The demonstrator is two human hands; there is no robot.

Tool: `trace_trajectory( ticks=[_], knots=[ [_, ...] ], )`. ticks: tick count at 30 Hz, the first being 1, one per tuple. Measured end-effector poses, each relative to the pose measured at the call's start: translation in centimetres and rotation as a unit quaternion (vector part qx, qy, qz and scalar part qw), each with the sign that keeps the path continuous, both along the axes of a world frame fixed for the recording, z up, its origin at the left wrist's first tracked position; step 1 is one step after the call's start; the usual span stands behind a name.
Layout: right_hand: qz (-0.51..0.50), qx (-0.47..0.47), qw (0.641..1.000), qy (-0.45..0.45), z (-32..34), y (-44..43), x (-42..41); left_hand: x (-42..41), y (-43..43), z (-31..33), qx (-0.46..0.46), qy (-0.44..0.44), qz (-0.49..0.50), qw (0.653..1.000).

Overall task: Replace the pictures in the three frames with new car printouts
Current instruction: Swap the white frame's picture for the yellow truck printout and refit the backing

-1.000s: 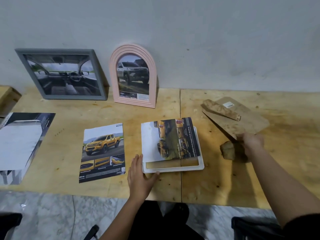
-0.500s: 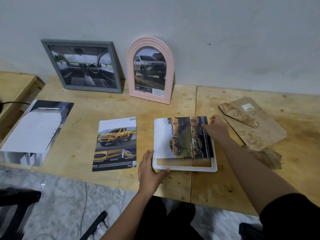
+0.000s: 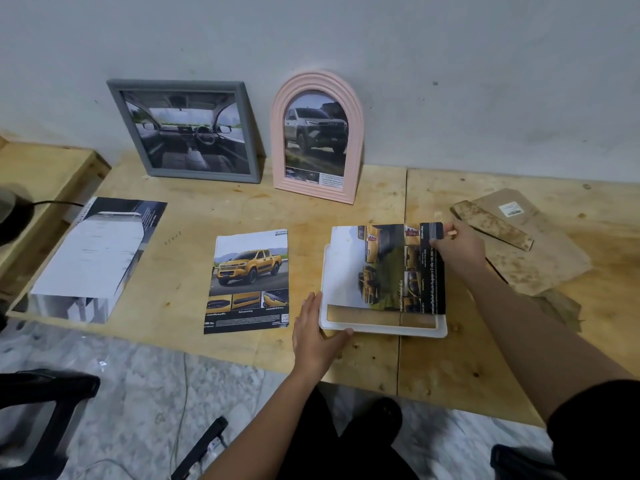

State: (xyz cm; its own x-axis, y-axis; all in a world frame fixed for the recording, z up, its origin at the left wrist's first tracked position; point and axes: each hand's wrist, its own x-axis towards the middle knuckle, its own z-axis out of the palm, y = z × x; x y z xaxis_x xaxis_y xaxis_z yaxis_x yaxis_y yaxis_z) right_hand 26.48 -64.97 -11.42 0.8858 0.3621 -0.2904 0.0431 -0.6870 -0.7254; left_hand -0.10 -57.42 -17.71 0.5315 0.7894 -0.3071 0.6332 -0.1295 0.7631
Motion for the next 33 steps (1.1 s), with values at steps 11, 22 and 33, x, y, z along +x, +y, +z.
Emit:
trace_trajectory(
  ticks=[11, 22, 33],
  knots=[
    [0.061, 0.076, 0.995, -0.005, 8.2, -1.2, -1.2, -0.4, 0.6, 1.1, 0.004, 0.012, -0.033, 0.999],
    [0.008, 0.345, 0.917, 0.199, 10.4, 8.0, -10.5, -2.3, 8.2, 8.1, -0.337, -0.308, 0.175, 0.872],
    [0.198, 0.084, 0.941, 0.263, 4.9, 29.4, -28.8, -20.7, 32.0, 8.7, -0.163, -0.234, 0.178, 0.942]
  ],
)
